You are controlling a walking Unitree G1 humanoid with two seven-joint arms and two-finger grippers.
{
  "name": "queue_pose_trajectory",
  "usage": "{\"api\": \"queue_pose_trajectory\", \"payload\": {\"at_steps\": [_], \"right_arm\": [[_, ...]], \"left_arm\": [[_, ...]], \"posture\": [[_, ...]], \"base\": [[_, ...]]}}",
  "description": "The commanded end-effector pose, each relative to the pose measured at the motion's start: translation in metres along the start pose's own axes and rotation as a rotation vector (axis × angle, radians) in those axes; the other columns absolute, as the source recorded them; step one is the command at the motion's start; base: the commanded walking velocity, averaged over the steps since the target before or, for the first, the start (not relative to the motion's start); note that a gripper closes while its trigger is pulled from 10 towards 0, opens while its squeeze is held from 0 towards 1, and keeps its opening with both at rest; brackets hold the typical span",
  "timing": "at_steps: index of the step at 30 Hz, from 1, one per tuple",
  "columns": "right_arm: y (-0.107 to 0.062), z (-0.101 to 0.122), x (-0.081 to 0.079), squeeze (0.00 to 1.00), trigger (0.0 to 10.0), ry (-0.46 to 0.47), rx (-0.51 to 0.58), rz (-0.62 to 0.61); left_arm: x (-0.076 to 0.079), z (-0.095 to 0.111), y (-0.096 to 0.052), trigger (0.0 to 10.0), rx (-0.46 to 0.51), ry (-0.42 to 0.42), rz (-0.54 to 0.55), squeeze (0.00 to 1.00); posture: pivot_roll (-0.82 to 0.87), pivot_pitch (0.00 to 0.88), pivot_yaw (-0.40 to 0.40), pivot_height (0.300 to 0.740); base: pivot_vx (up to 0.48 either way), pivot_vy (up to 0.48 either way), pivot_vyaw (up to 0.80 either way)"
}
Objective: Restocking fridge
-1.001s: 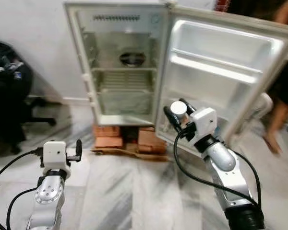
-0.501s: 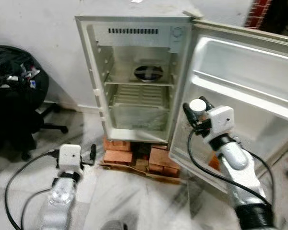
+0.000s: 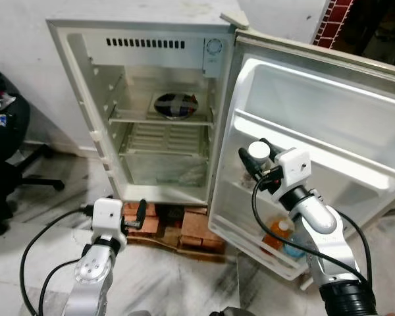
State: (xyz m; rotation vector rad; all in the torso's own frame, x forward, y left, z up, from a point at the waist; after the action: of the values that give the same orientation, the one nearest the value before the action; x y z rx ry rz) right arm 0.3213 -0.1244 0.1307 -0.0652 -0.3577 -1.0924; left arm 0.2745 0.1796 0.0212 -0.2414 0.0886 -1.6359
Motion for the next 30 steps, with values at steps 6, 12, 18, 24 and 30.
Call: {"api": "queue_pose_trajectory", "payload": {"at_steps": [6,12,18,24,30], "right_arm": [[0.002,0.010,-0.002,0.00,10.0,0.044,0.037,0.027],[0.005,0.013,0.000,0.00,10.0,0.099,0.047,0.015],[-0.005,-0.002,-0.025,0.00,10.0,0.154,-0.020,0.204],[-0.019,-0.007,-0.048,0.00,10.0,0.191,-0.066,0.405],[-0.024,0.006,-0.051,0.00,10.0,0.273,-0.041,0.513]], "left_arm": [[-0.002,-0.001,-0.002,10.0,-0.009,0.022,-0.005,0.00],[-0.002,-0.001,-0.002,10.0,-0.013,0.029,-0.010,0.00],[-0.001,-0.003,-0.003,10.0,-0.017,0.026,-0.017,0.00],[0.001,-0.005,-0.005,10.0,-0.023,0.004,-0.026,0.00],[0.003,-0.009,-0.007,10.0,-0.044,-0.002,-0.038,0.00]], "posture": [[0.04,0.000,-0.028,0.740],[0.04,0.000,-0.027,0.740],[0.04,0.000,-0.029,0.740],[0.04,0.000,-0.031,0.740],[0.04,0.000,-0.031,0.740]], "base": [[0.000,-0.206,0.00],[0.000,-0.480,0.00],[0.000,-0.440,0.00],[0.000,-0.040,0.00],[0.000,0.000,0.00]]}}
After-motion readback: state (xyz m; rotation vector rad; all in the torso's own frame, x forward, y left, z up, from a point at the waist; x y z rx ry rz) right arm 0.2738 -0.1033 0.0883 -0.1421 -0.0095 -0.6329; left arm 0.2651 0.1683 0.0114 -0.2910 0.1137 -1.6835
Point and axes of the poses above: a point about 5 cm out from each wrist's last joint towards the gripper, its own y axis pointing out of the wrist towards the gripper, its own z axis along the axis of the wrist's last joint, x = y × z, the point moved 4 cm from there along y, pointing out of the wrist towards the gripper, and after that the axes turned 10 degrees about -y, right-handed, at the moved point
